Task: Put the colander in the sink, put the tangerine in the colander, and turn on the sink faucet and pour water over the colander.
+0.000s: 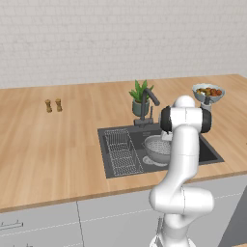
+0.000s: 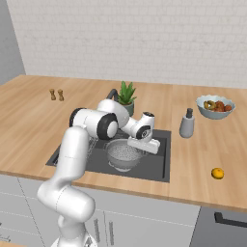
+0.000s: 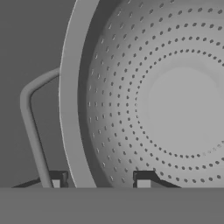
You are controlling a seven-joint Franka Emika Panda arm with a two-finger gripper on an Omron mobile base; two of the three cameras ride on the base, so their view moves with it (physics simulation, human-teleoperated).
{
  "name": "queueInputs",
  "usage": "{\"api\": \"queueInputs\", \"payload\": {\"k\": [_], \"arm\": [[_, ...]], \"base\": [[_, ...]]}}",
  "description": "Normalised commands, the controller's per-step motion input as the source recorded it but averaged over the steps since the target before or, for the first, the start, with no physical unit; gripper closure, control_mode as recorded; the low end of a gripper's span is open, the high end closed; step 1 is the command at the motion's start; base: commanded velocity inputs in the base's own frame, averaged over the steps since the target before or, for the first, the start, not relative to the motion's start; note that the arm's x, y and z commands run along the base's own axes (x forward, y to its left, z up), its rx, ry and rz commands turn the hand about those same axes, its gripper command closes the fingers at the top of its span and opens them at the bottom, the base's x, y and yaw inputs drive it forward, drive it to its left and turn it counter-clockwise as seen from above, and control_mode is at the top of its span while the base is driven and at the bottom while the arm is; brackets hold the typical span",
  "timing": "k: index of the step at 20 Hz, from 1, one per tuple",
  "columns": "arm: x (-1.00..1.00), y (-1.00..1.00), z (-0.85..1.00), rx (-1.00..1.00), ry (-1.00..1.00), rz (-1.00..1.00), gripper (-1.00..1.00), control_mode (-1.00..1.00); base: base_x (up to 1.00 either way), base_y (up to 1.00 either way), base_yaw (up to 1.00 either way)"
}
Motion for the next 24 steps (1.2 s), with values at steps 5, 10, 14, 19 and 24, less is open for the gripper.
{"api": "queueInputs", "payload": {"k": [5, 10, 14, 19, 24], "arm": [[0.33, 0.12, -0.09, 0.00, -0.06, -0.03, 1.00, -1.00], [-0.01, 0.25, -0.18, 0.00, -0.07, -0.10, 1.00, -1.00], [-0.21, 0.37, -0.16, 0.00, -0.03, -0.20, 1.00, -1.00], [-0.15, 0.43, -0.18, -0.02, -0.03, -0.25, 1.00, -1.00], [-0.01, 0.42, -0.22, -0.06, -0.02, -0.23, 1.00, -1.00]], "base": [[0.00, 0.00, 0.00], [0.00, 0.00, 0.00], [0.00, 0.00, 0.00], [0.00, 0.00, 0.00], [0.00, 0.00, 0.00]]}}
